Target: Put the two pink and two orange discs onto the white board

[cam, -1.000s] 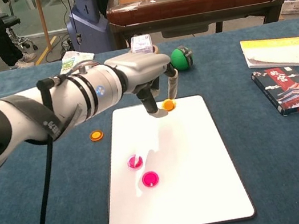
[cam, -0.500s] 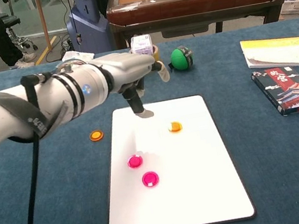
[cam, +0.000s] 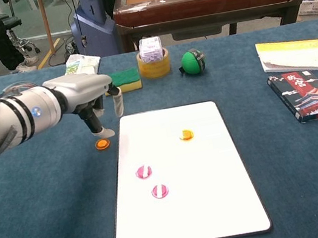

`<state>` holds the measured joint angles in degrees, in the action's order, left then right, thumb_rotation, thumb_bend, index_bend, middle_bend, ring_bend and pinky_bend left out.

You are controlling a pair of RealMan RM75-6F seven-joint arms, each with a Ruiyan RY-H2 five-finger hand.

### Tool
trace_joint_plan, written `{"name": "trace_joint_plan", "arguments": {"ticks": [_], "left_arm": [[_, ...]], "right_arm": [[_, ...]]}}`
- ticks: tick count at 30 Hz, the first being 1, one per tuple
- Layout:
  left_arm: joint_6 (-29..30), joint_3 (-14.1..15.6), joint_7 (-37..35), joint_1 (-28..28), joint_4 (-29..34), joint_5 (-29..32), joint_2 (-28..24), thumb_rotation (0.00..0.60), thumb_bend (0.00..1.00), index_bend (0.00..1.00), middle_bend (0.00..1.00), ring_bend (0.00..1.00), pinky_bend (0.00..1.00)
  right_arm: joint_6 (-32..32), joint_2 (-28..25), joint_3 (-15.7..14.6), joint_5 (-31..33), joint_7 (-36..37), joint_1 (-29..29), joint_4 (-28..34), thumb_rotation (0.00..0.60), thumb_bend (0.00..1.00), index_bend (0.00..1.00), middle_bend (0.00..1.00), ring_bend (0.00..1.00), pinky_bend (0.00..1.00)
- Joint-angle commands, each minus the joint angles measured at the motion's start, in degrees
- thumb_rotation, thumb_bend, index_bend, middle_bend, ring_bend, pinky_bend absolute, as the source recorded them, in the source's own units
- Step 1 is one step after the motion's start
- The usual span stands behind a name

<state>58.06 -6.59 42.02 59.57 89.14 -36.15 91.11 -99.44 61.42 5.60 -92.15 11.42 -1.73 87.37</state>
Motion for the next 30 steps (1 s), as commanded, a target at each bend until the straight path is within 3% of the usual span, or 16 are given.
{"name": "trace_joint_plan", "arguments": {"ticks": [1, 30], "left_arm": [[0.1, 0.6, -1.0, -1.1, -0.3, -0.7, -0.5, 0.6, 0.26, 0.52, 1.0, 1.0, 1.0], [-3.3, 1.0, -3.9, -4.3, -7.6, -2.5, 3.5, 0.6, 0.26, 0.53, 1.0, 1.0, 1.0]], "right_arm": [[0.4, 0.1, 0.0, 0.1, -0.6, 0.2, 0.3, 0.6, 0.02, 0.24, 0.29, 0.25, 0.32], [1.2, 0.1, -0.2, 0.1, -1.6, 0.6, 0.7, 0.6, 0.02, 0.24, 0.29, 0.25, 0.32]]}}
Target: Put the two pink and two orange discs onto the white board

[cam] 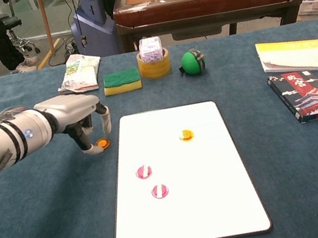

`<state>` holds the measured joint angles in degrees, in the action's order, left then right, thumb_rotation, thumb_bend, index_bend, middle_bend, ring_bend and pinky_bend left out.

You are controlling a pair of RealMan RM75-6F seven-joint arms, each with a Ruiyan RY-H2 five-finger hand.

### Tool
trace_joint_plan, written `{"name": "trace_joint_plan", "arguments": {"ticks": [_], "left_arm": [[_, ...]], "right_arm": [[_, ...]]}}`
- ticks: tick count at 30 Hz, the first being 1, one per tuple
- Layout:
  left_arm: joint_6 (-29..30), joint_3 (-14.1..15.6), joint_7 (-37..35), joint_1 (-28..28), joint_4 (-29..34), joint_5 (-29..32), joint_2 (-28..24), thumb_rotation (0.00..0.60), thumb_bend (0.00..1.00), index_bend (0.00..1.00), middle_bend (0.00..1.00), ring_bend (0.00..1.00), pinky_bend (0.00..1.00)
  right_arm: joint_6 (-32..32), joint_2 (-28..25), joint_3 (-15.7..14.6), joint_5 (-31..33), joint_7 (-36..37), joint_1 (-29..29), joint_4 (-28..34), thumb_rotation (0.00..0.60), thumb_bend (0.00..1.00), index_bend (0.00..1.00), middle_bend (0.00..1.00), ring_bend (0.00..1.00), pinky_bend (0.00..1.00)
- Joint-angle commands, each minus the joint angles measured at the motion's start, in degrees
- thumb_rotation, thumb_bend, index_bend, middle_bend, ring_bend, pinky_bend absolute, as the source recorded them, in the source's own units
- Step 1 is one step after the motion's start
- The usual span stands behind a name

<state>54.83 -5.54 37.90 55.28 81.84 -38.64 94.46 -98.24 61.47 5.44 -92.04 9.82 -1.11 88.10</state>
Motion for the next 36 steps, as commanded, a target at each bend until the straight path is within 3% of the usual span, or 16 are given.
{"name": "trace_joint_plan", "arguments": {"ticks": [1, 36], "left_arm": [[-0.1, -0.2, 0.3, 0.0, -0.4, 0.1, 0.3, 0.6, 0.26, 0.53, 1.0, 1.0, 1.0], [-1.5, -0.8, 3.6, 0.6, -1.9, 2.4, 1.4, 0.6, 0.26, 0.62, 1.0, 1.0, 1.0]], "right_arm": [[0.0, 0.0, 0.0, 0.0, 0.0, 0.0, 0.0, 0.6, 0.02, 0.24, 0.29, 0.25, 0.32], [0.2, -0.2, 0.0, 0.2, 0.4, 0.1, 0.0, 0.6, 0.02, 0.24, 0.29, 0.25, 0.32]]}}
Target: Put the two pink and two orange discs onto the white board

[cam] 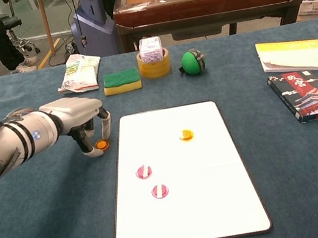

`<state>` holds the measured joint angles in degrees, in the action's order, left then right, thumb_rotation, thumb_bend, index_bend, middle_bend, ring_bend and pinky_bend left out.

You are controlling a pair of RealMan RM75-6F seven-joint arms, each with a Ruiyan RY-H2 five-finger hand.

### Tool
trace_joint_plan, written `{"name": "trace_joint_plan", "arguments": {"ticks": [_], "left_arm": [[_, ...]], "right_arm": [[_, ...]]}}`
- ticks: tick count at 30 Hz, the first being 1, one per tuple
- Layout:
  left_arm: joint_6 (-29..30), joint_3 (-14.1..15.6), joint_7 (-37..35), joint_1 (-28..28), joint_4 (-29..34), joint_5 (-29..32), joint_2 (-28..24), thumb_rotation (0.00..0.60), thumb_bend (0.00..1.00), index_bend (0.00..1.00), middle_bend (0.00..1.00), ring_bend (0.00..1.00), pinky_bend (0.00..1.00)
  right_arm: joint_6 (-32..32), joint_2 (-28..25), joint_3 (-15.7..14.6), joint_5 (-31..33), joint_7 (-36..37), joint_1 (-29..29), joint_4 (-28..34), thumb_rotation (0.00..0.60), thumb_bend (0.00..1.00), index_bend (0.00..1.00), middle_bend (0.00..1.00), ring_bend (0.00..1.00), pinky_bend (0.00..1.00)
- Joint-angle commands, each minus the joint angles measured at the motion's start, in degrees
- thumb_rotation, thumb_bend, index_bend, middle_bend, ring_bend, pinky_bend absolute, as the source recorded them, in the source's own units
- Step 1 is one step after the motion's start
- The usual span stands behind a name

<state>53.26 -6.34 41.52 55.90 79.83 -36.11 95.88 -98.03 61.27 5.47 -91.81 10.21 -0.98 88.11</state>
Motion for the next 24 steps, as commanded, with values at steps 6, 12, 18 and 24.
{"name": "trace_joint_plan", "arguments": {"ticks": [6, 12, 18, 24], "left_arm": [[0.9, -0.7, -0.1, 0.1, 1.8, -1.0, -0.7, 0.6, 0.26, 0.63, 1.0, 1.0, 1.0], [1.7, -2.5, 1.0, 1.6, 4.3, -1.1, -1.4, 0.6, 0.26, 0.64, 1.0, 1.0, 1.0], [1.9, -4.7, 1.7, 3.8, 4.6, -0.5, -0.2, 0.6, 0.26, 0.64, 1.0, 1.0, 1.0], [1.0, -6.2, 2.7, 6.6, 2.7, 0.6, 2.2, 0.6, 0.26, 0.64, 1.0, 1.0, 1.0]], "right_arm": [[-0.2, 0.0, -0.1, -0.2, 0.0, -0.1, 0.0, 0.6, 0.02, 0.24, 0.29, 0.25, 0.32], [-0.3, 0.0, -0.2, -0.5, 0.0, -0.1, 0.0, 0.6, 0.02, 0.24, 0.29, 0.25, 0.32], [-0.7, -0.1, -0.2, -0.6, 0.4, -0.2, -0.1, 0.6, 0.02, 0.24, 0.29, 0.25, 0.32], [-1.2, -0.2, -0.2, -0.6, 1.2, -0.5, -0.4, 0.6, 0.02, 0.24, 0.29, 0.25, 0.32]]}}
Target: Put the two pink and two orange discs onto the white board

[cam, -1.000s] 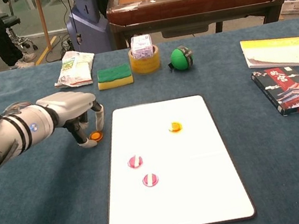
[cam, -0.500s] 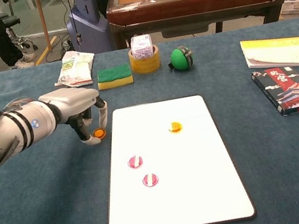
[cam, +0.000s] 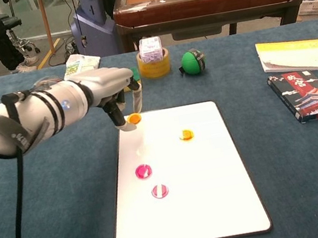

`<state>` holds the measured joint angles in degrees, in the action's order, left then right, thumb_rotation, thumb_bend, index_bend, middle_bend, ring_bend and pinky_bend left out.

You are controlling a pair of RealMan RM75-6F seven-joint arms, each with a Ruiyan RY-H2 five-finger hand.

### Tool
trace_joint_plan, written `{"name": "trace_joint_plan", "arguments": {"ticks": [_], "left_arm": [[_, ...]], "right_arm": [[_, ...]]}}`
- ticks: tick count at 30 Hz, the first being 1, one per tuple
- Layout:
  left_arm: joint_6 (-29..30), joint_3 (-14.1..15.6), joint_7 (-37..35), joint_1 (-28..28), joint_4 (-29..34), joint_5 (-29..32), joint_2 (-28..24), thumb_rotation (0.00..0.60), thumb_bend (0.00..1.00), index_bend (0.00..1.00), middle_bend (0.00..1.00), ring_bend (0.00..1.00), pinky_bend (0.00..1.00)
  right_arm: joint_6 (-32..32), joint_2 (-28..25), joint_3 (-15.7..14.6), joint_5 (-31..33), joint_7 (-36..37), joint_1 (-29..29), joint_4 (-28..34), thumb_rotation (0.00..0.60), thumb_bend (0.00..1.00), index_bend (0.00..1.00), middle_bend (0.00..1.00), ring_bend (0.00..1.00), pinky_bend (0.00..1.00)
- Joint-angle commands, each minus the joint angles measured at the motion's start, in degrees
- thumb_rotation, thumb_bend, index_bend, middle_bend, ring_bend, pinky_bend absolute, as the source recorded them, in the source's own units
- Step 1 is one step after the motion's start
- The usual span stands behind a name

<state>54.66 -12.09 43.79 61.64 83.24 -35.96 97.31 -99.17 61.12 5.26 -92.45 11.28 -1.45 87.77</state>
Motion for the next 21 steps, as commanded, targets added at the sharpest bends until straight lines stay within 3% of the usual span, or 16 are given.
{"name": "trace_joint_plan", "arguments": {"ticks": [1, 21], "left_arm": [[-0.6, -0.7, 0.7, 1.4, -1.3, 0.8, 1.3, 0.6, 0.26, 0.64, 1.0, 1.0, 1.0], [-3.2, -2.0, 0.0, 6.0, -10.9, 0.6, 8.5, 0.6, 0.26, 0.64, 1.0, 1.0, 1.0]], "right_arm": [[-0.2, 0.0, 0.0, 0.1, 0.3, -0.1, -0.2, 0.6, 0.02, 0.24, 0.29, 0.25, 0.32], [-3.2, 0.0, 1.0, 1.1, 3.5, -1.7, -1.4, 0.6, 0.02, 0.24, 0.29, 0.25, 0.32]]}}
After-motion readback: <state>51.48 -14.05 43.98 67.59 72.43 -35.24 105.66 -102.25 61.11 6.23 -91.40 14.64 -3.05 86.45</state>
